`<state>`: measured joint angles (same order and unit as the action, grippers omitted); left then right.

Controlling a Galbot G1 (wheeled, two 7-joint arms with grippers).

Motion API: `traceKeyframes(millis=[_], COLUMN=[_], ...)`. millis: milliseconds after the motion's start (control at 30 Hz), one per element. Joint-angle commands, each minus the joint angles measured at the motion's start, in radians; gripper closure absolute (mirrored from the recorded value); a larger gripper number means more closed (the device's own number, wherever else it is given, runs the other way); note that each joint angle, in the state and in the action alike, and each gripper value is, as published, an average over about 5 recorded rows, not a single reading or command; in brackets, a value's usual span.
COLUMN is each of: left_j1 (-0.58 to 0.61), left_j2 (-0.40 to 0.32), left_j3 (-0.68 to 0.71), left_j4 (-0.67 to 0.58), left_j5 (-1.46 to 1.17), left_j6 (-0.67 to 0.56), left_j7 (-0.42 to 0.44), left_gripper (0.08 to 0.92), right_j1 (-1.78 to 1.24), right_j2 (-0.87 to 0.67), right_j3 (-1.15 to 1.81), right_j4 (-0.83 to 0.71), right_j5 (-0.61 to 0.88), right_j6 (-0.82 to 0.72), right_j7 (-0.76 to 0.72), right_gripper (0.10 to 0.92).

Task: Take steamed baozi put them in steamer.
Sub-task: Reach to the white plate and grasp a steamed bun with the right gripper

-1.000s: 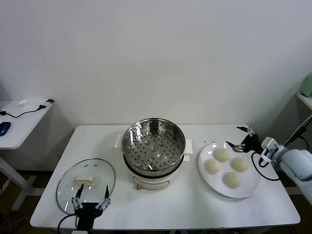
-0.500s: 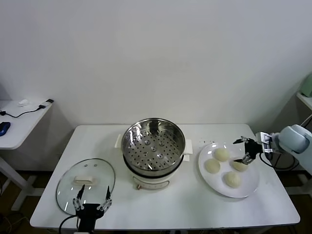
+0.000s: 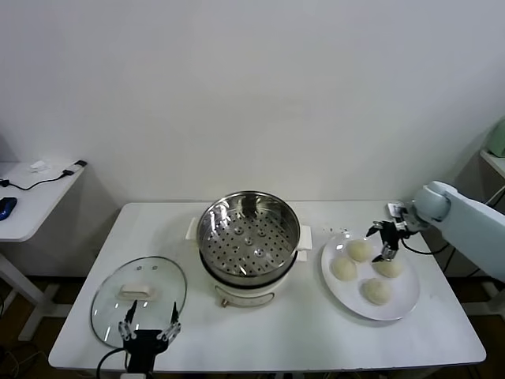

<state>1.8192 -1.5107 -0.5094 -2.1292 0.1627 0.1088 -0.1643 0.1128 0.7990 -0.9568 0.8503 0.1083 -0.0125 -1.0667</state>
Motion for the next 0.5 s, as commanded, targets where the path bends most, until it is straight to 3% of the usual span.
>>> traceKeyframes(millis=[33, 500], left_j1=[-0.010, -0.013], left_j2=[-0.003, -0.004], left_j3=[0.003, 0.003], left_j4=[0.008, 0.007], left_j5=[0.000, -0.001], left_j6=[0.006, 0.008], left_j7=[0.003, 0.004], left_gripper=[0.177, 0.177], right_j1=[0.039, -0.003], right_j2=[0.119, 0.143], right_j3=[-0.065, -0.028], right_j4=[-0.144, -0.190], right_j5=[-0.044, -0.067], right_j6=[0.015, 0.013], right_j7=[-0.026, -0.025], right_gripper=[0.203, 0.209])
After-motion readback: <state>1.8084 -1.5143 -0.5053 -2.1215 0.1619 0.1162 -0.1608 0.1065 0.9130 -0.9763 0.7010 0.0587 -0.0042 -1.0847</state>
